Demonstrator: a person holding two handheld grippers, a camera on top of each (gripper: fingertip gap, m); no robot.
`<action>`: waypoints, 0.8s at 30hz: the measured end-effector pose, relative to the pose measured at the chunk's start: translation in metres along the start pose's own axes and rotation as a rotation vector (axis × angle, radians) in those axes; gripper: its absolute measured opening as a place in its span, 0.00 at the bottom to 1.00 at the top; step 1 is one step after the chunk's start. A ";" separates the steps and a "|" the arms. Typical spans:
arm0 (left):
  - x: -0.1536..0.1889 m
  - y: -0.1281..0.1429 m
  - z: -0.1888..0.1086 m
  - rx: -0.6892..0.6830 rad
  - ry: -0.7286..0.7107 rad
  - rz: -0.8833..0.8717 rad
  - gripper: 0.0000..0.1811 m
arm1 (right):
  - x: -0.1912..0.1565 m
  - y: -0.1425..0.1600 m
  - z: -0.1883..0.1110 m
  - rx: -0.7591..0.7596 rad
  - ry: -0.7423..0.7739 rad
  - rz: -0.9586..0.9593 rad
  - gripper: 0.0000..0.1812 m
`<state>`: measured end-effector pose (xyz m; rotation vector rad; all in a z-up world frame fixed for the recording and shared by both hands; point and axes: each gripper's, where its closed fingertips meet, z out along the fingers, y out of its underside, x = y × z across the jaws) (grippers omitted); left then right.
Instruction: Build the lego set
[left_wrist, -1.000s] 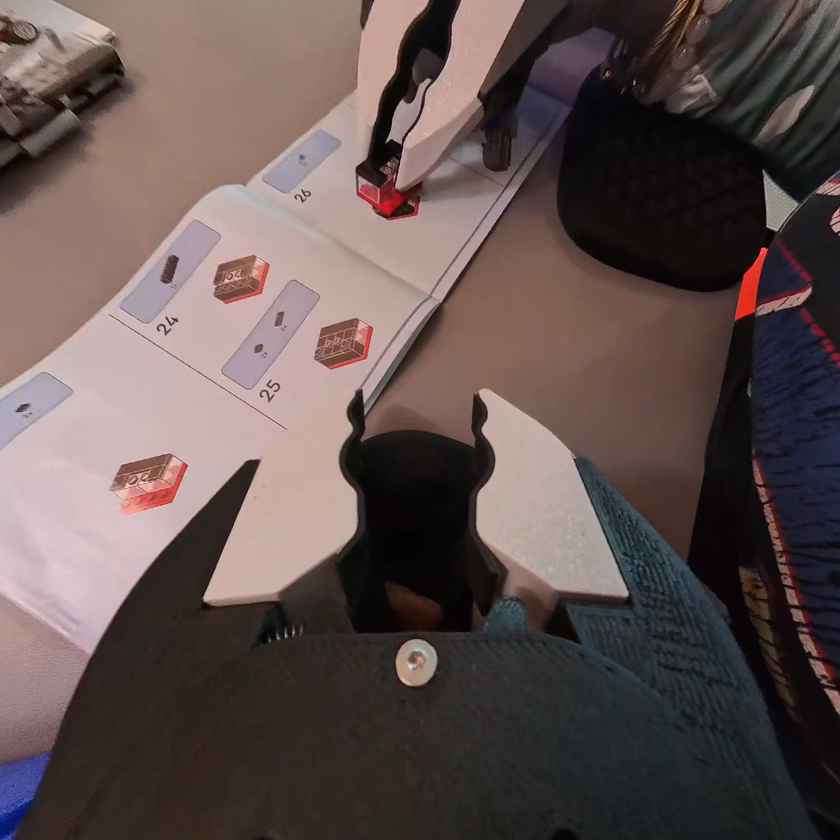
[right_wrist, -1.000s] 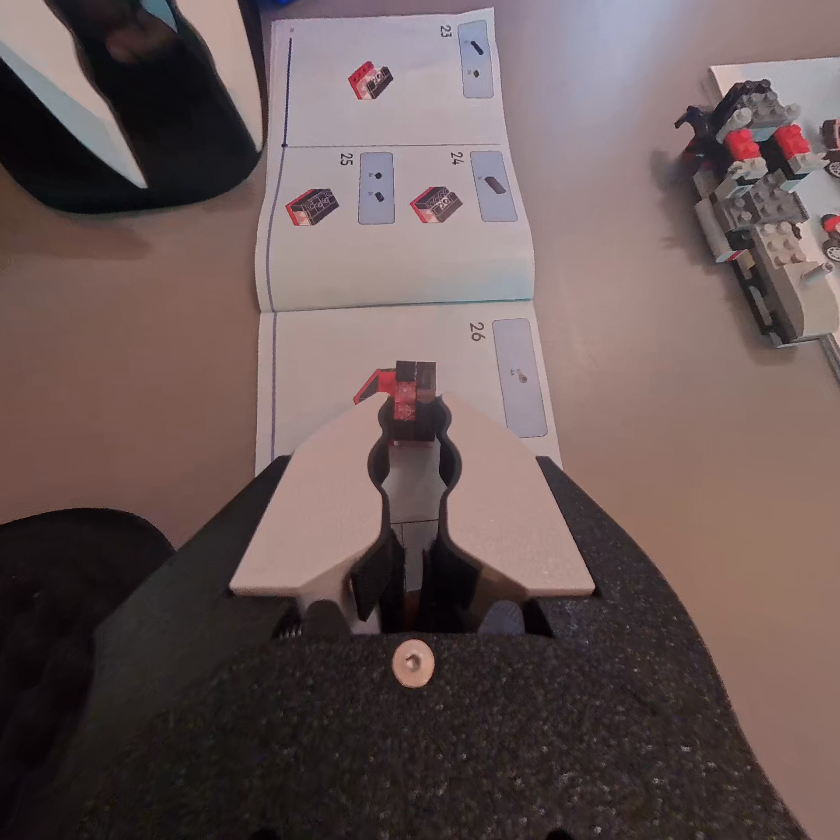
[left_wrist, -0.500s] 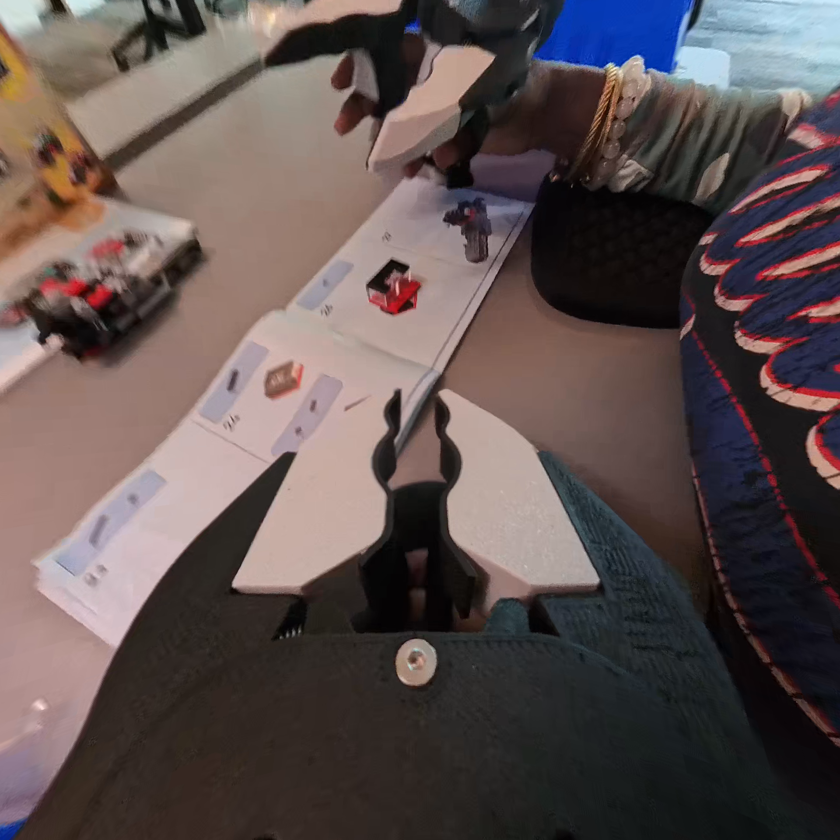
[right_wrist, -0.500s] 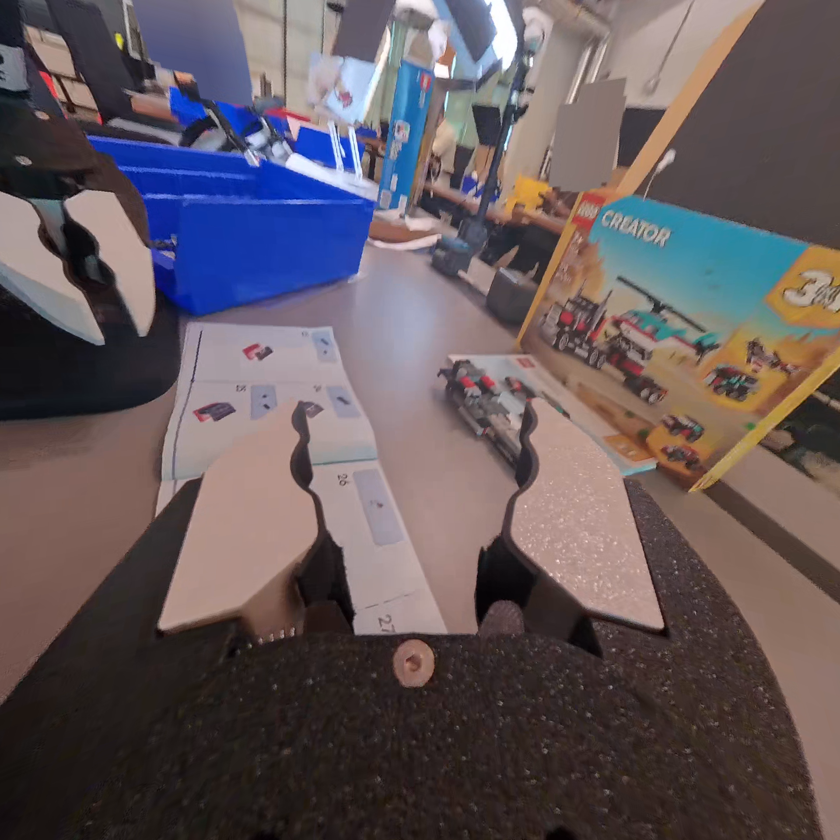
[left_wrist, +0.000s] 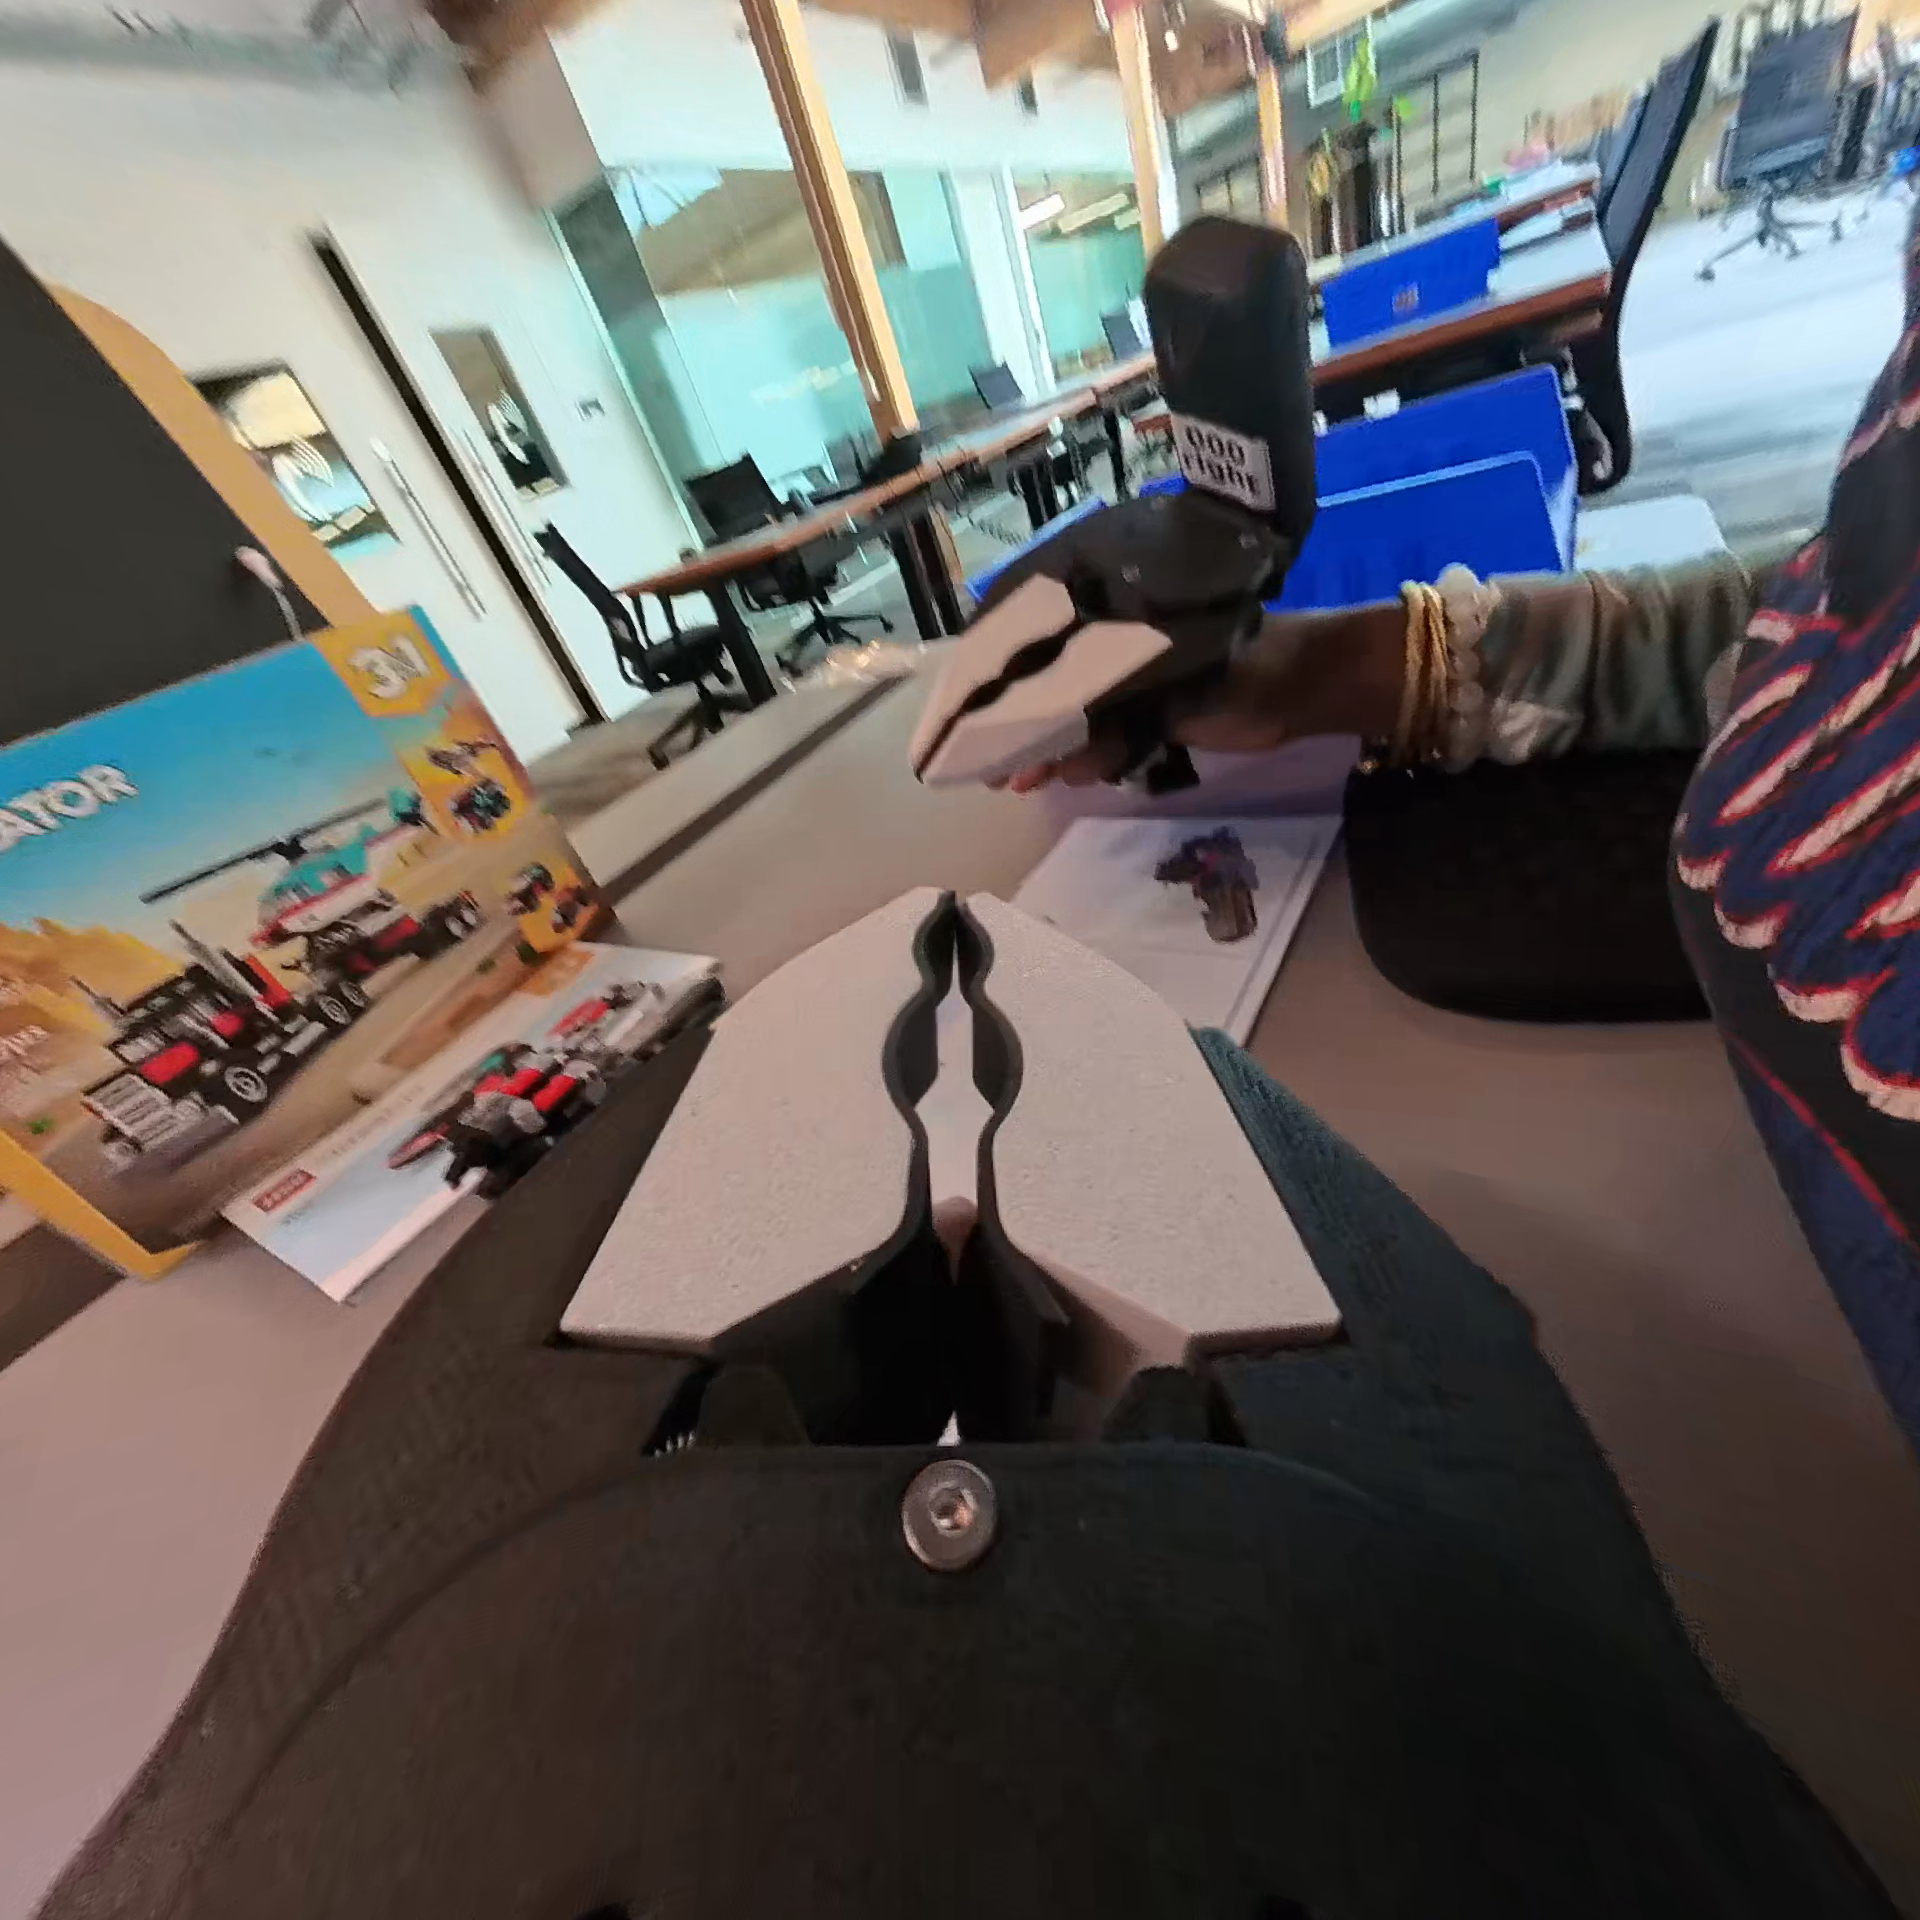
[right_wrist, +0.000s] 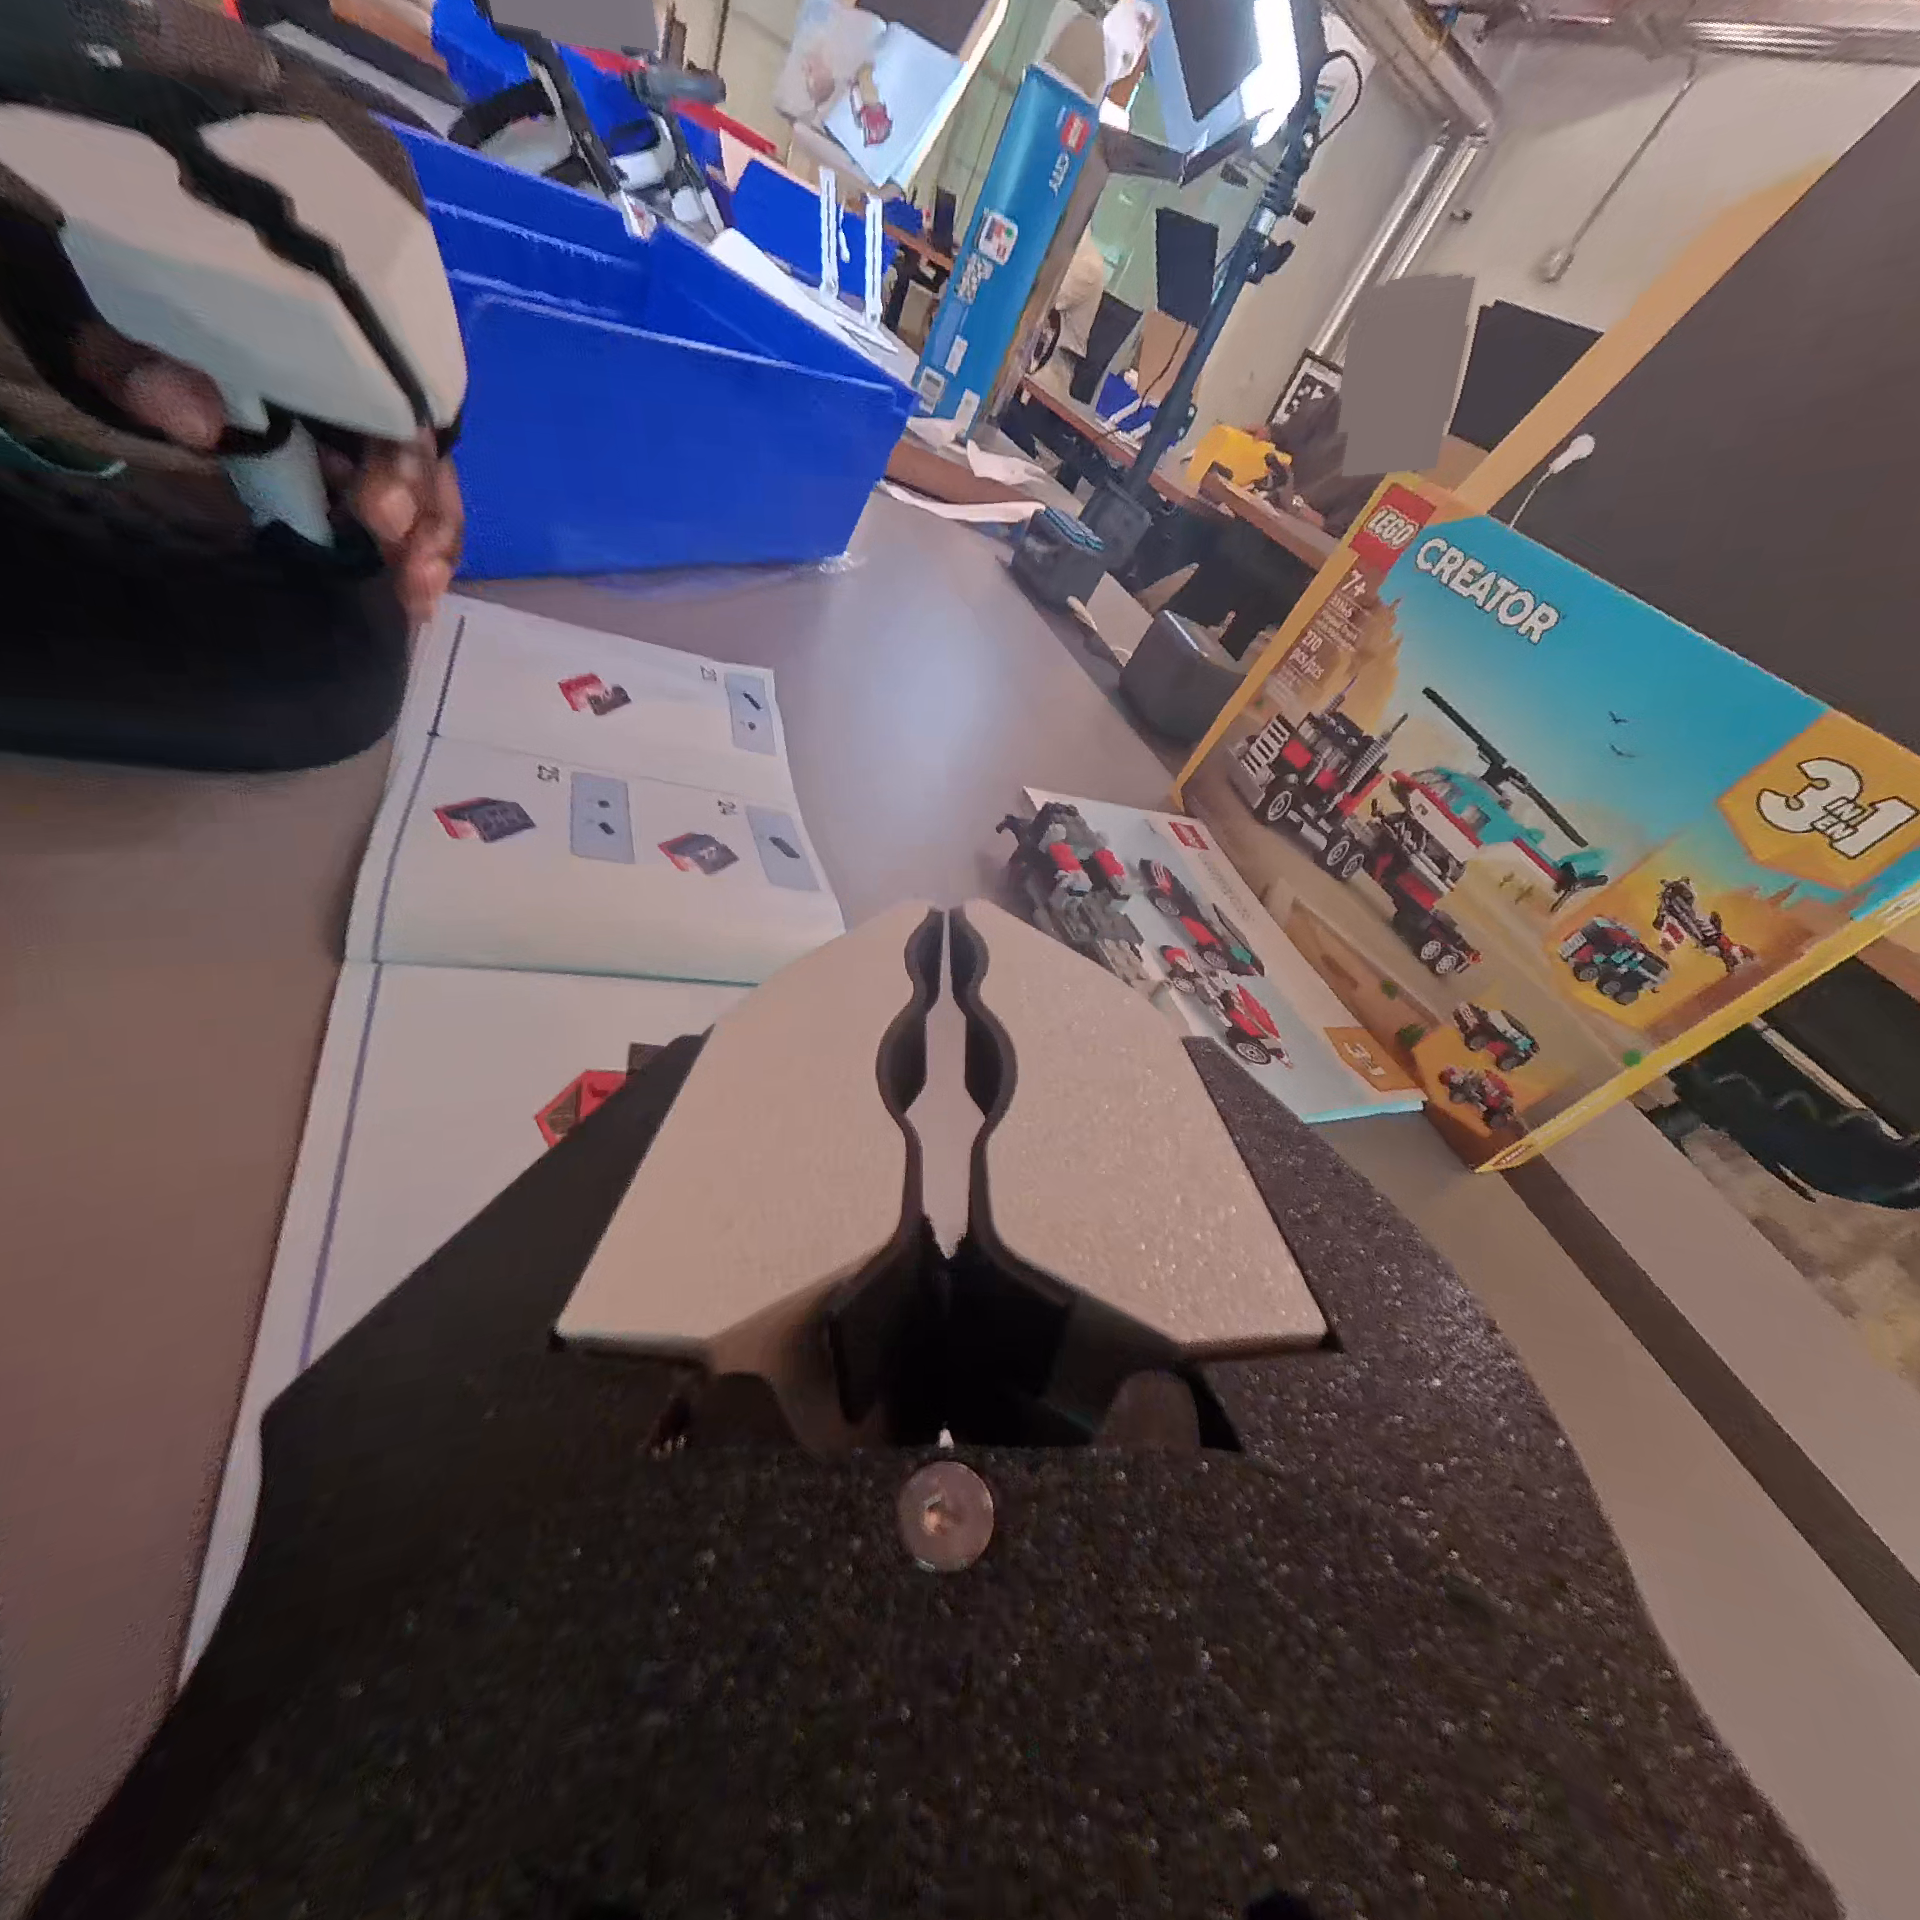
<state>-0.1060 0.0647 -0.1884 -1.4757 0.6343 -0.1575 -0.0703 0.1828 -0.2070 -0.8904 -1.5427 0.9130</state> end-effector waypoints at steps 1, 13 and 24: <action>-0.004 -0.003 0.000 0.025 -0.021 0.006 0.00 | 0.001 0.002 0.001 -0.007 0.008 -0.001 0.01; -0.041 -0.001 -0.011 0.108 -0.288 0.116 0.00 | -0.006 0.020 0.004 -0.077 -0.054 0.081 0.00; -0.054 0.004 -0.014 0.081 -0.389 0.176 0.00 | 0.028 0.029 -0.006 -0.053 0.147 0.156 0.24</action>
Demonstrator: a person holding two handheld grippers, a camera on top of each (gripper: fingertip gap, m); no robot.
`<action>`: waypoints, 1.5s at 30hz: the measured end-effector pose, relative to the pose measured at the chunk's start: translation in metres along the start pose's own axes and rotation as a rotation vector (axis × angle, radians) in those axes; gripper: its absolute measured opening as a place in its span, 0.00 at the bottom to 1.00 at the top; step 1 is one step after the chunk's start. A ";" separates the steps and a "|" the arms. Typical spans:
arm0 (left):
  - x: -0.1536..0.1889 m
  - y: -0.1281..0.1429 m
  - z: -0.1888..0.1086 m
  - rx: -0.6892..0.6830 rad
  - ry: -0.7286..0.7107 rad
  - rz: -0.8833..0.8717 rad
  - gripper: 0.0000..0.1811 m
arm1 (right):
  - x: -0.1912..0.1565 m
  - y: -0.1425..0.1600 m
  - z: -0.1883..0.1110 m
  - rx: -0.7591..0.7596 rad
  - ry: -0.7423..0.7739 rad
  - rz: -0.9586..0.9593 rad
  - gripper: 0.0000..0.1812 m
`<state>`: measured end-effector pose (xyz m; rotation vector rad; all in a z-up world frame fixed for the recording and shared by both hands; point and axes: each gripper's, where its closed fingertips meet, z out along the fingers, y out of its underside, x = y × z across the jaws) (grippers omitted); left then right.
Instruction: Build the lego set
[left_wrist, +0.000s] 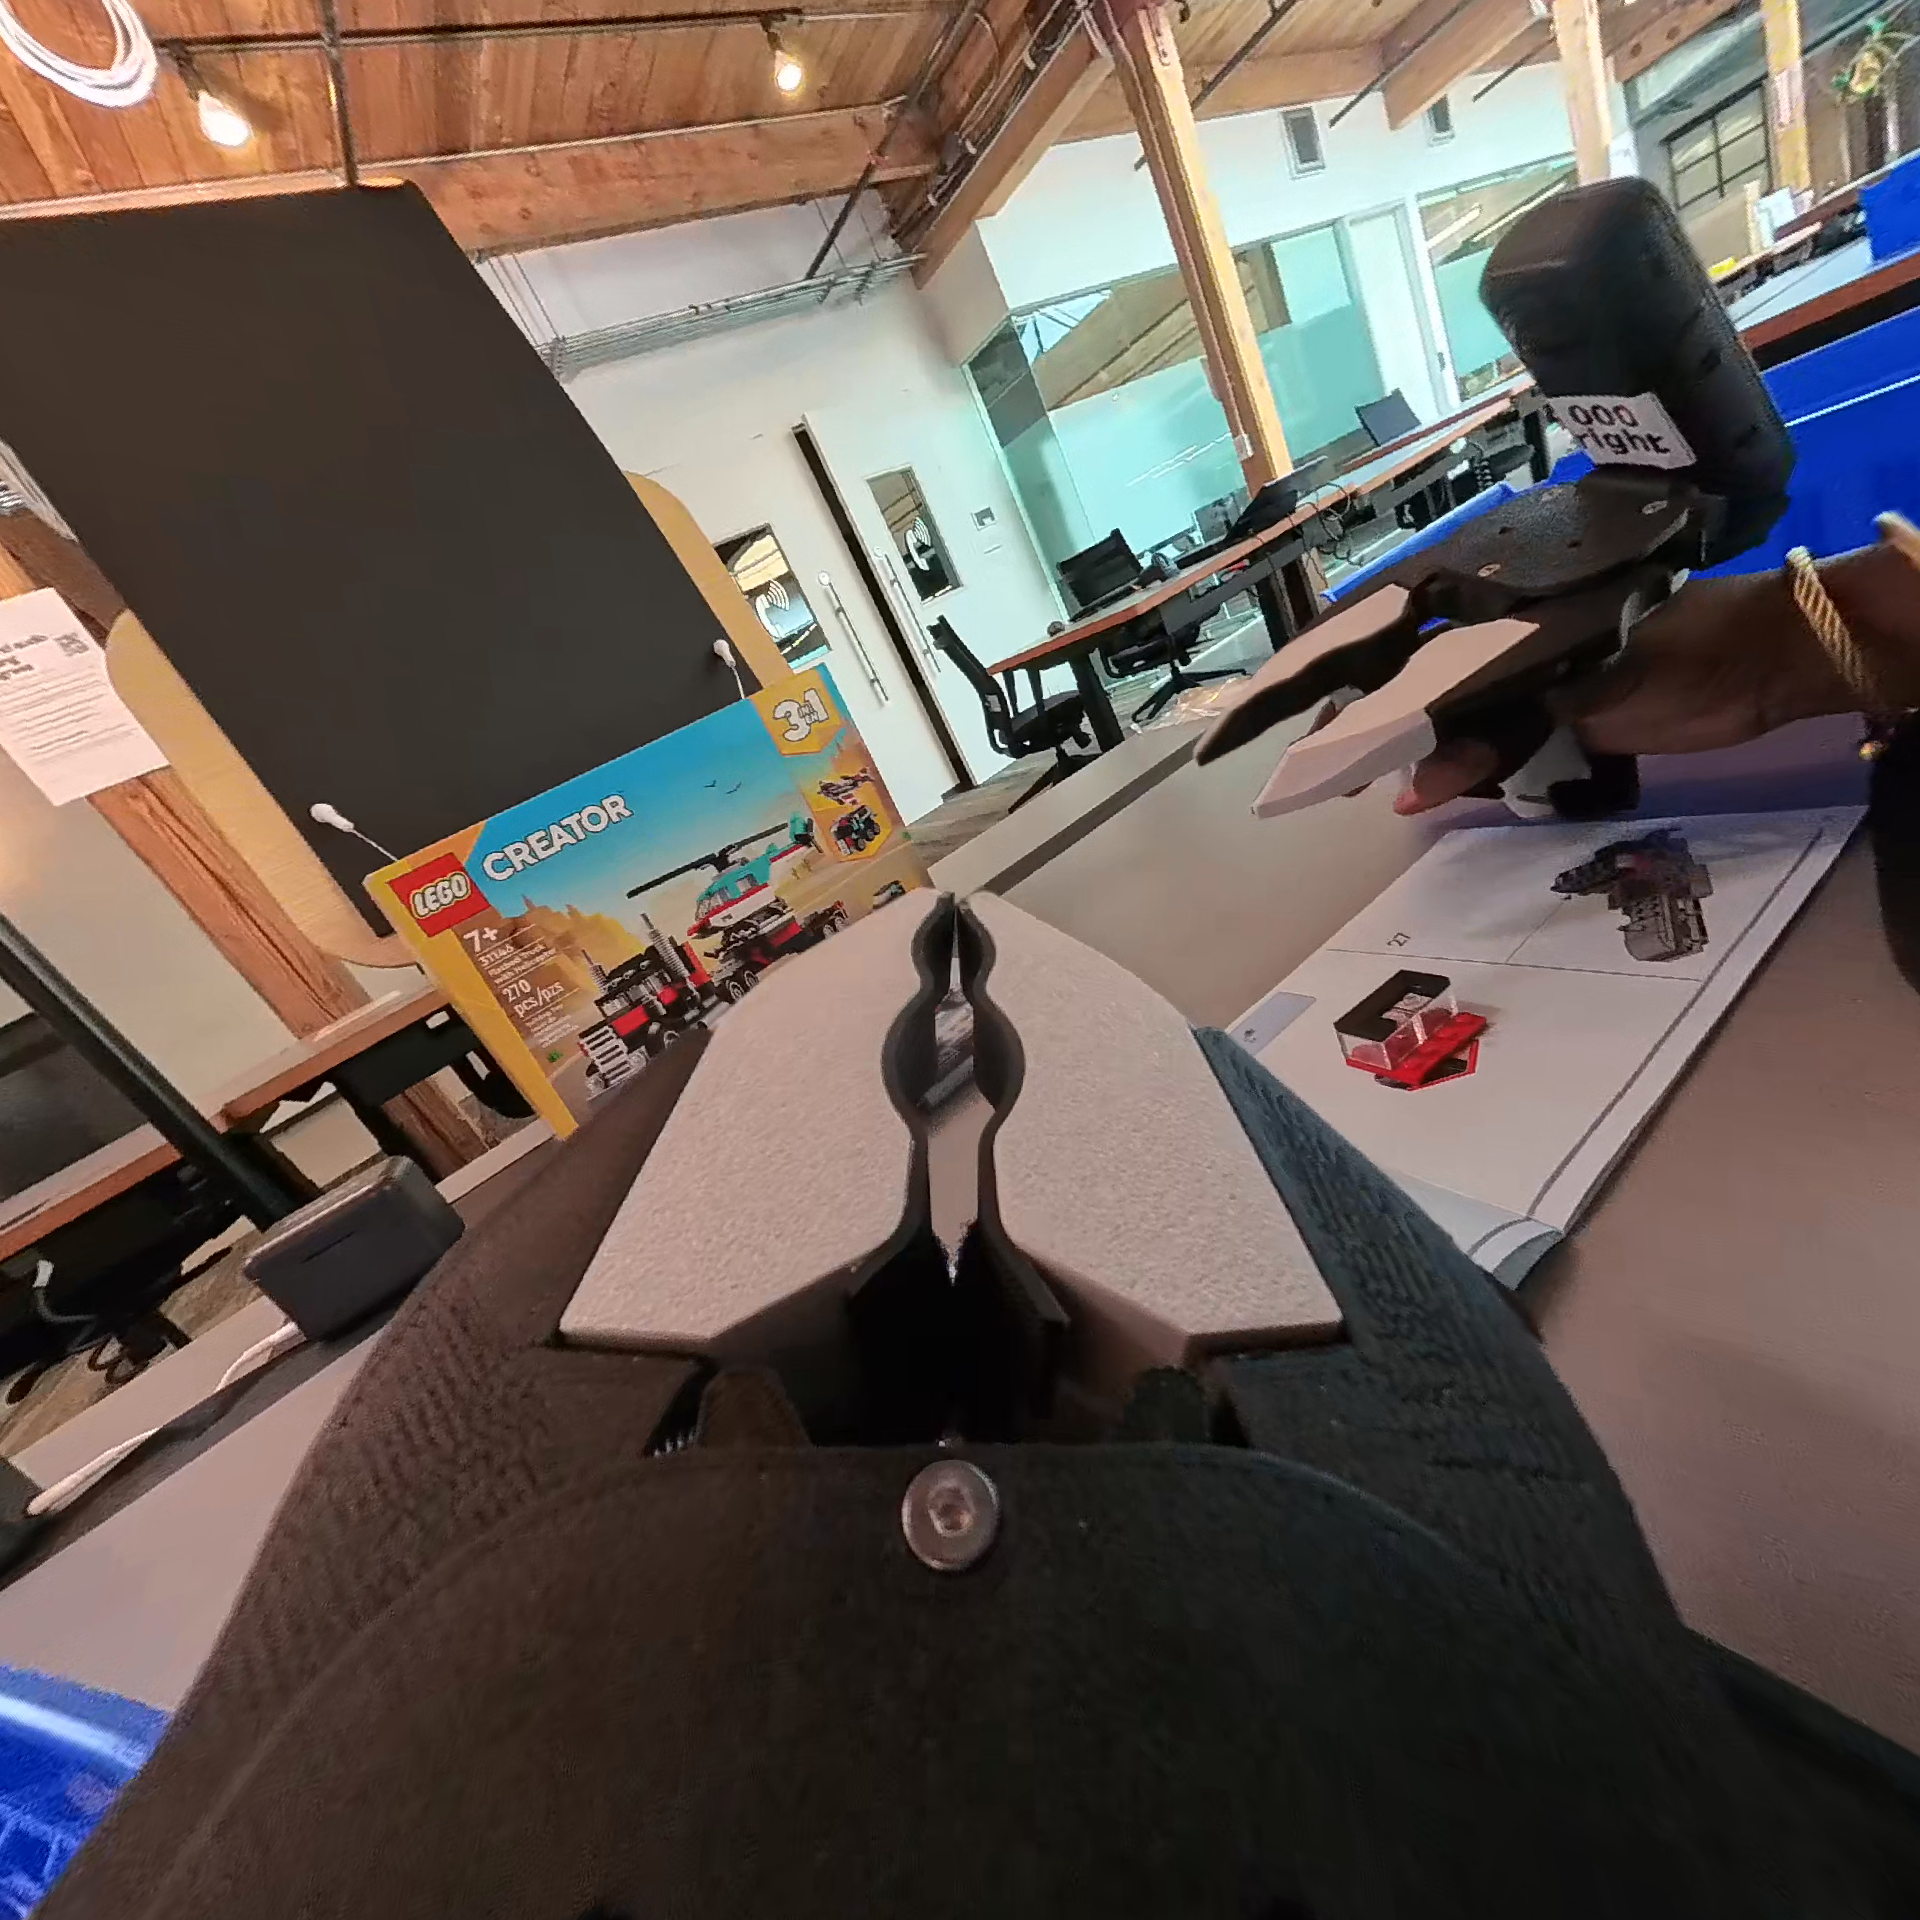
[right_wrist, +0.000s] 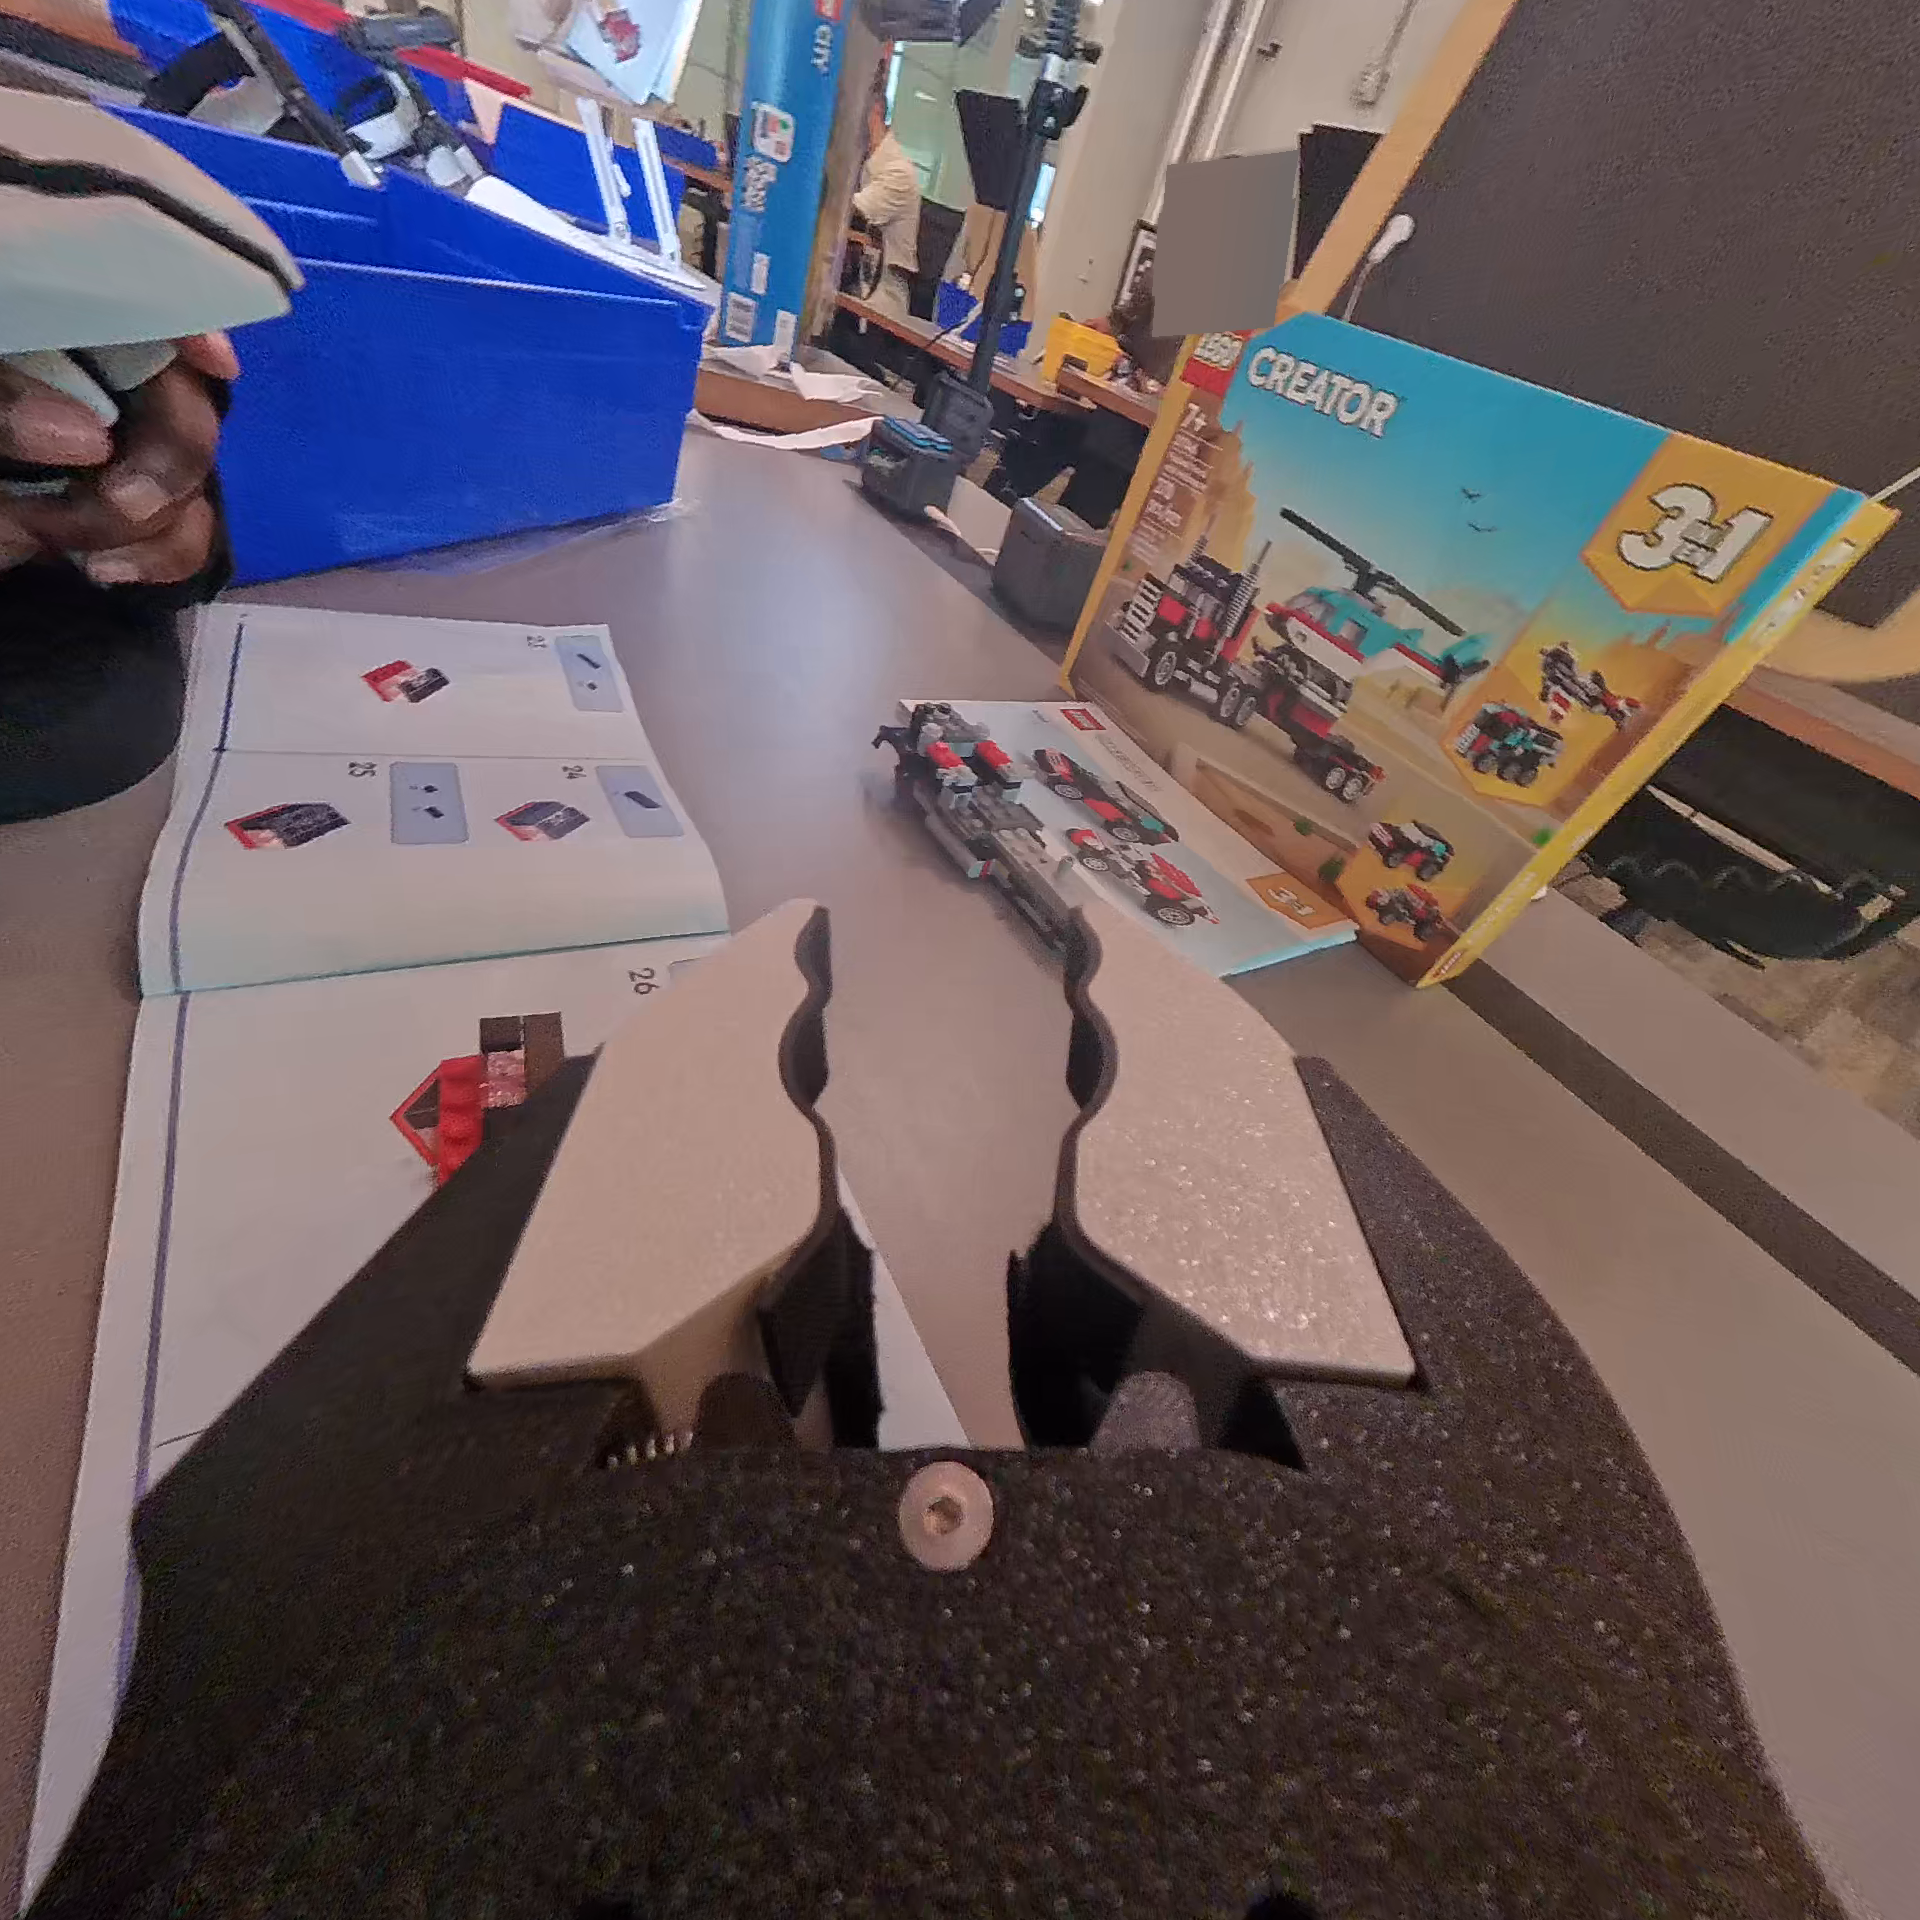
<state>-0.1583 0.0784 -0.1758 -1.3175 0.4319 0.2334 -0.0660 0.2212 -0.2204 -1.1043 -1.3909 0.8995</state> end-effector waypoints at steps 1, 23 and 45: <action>-0.001 -0.001 0.000 0.005 -0.005 -0.001 0.00 | 0.002 -0.001 0.000 0.003 0.013 0.003 0.26; -0.002 -0.016 -0.005 0.088 0.001 -0.035 0.01 | -0.001 0.012 -0.001 -0.061 -0.007 -0.017 0.10; -0.003 -0.032 -0.019 0.177 0.023 -0.149 0.04 | 0.002 0.016 0.006 -0.091 0.029 -0.074 0.21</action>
